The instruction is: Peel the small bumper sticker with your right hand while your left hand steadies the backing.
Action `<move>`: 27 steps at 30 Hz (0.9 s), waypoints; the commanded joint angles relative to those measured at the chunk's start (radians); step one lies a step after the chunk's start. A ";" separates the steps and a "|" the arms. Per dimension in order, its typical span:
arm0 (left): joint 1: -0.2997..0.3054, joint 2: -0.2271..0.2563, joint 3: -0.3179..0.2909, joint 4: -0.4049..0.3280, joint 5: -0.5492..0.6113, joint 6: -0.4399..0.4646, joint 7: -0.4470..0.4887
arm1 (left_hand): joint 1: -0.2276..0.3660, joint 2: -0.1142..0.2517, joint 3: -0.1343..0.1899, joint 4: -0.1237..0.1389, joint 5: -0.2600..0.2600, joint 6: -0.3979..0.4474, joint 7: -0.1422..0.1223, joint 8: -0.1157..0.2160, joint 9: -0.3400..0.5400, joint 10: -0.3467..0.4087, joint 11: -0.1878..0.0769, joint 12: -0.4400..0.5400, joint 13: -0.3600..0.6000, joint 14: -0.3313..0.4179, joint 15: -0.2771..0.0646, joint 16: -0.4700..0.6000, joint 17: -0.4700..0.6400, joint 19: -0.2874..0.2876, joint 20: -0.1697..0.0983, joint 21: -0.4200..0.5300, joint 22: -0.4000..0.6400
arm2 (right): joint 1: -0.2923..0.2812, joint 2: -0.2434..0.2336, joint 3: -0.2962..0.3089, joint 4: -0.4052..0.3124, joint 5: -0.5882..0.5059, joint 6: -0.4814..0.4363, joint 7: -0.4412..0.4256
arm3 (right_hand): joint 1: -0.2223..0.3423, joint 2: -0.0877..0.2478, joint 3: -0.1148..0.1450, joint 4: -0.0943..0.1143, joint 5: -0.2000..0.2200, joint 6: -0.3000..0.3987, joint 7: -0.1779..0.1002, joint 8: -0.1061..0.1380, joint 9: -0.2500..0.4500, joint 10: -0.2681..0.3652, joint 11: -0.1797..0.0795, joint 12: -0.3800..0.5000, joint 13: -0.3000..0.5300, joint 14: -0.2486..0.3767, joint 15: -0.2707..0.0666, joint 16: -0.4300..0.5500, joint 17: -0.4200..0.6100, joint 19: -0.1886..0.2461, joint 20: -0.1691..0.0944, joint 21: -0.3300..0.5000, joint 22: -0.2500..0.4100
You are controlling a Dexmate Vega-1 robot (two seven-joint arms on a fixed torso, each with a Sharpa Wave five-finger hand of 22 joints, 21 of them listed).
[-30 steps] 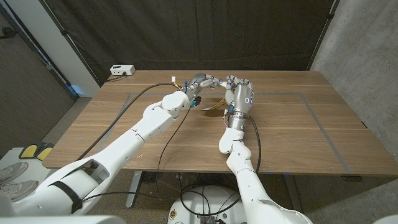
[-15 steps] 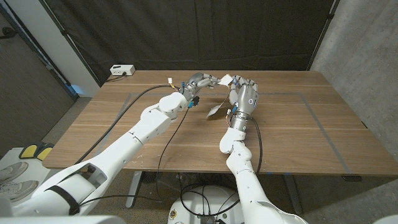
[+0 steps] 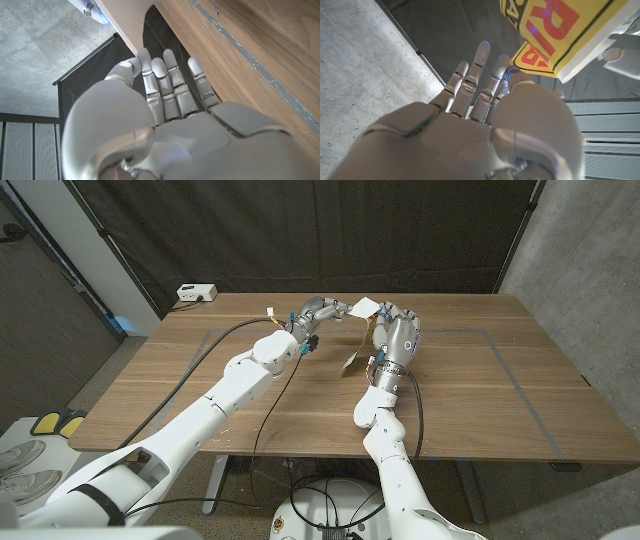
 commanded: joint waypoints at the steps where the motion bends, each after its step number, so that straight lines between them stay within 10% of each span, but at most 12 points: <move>1: 0.022 0.007 -0.008 -0.021 0.000 -0.001 0.024 | 0.000 0.006 0.092 -0.025 0.018 -0.011 0.001 0.026 0.131 0.007 -0.040 -0.002 0.009 0.019 -0.065 -0.005 0.007 0.002 -0.005 0.012 0.002 | -0.005 0.001 -0.005 -0.010 0.046 -0.018 0.000 | -0.008 0.005 0.037 0.037 -0.003 -0.015 0.003 0.151 0.038 -0.011 0.001 0.003 0.008 -0.009 -0.114 0.008 0.005 -0.014 0.002 0.006 0.005; 11: 0.024 0.006 -0.007 -0.027 0.003 0.003 0.033 | -0.005 -0.001 0.105 -0.026 0.038 -0.013 0.004 0.037 0.130 0.012 -0.039 -0.008 0.018 0.021 -0.068 -0.007 0.012 0.000 -0.007 0.022 0.002 | -0.013 0.001 0.002 -0.027 0.075 -0.024 0.000 | -0.007 0.003 0.040 0.039 -0.004 -0.014 0.008 0.154 0.038 -0.015 0.000 0.003 0.013 -0.011 -0.113 0.017 0.009 -0.017 0.009 0.014 0.006; 15: 0.019 0.000 -0.005 -0.018 0.004 -0.003 0.032 | -0.005 -0.001 0.111 -0.026 0.045 -0.015 0.003 0.040 0.127 0.011 -0.040 -0.012 0.019 0.021 -0.068 -0.008 0.016 -0.002 -0.007 0.026 0.001 | -0.023 0.001 0.009 -0.035 0.039 -0.026 0.000 | 0.031 -0.034 0.035 -0.020 0.005 0.035 0.025 0.165 0.008 0.016 -0.001 -0.011 -0.022 -0.015 -0.115 0.048 0.011 0.054 0.063 0.062 0.000; 19: 0.013 -0.006 -0.002 -0.010 0.002 -0.004 0.028 | -0.006 -0.002 0.114 -0.027 0.049 -0.015 0.002 0.043 0.126 0.013 -0.040 -0.013 0.022 0.020 -0.070 -0.009 0.017 -0.003 -0.008 0.029 0.001 | -0.037 0.001 0.009 -0.050 -0.048 -0.071 0.000 | 0.111 -0.079 0.057 -0.126 0.016 -0.043 -0.013 0.071 -0.077 -0.076 -0.003 -0.106 -0.107 -0.043 -0.119 0.041 -0.009 0.086 0.079 0.086 -0.018; 27: -0.008 -0.010 0.008 -0.002 0.002 0.012 0.013 | -0.014 -0.005 0.125 -0.024 0.063 -0.020 -0.003 0.052 0.118 0.011 -0.044 -0.021 0.032 0.021 -0.070 -0.011 0.027 -0.007 -0.009 0.040 0.000 | -0.046 -0.098 -0.099 -0.047 -0.078 -0.203 0.000 | 0.041 -0.174 0.006 -0.128 -0.003 -0.261 -0.063 -0.138 -0.199 -0.159 0.005 -0.190 -0.191 -0.078 -0.108 -0.008 -0.064 0.116 0.091 0.094 -0.035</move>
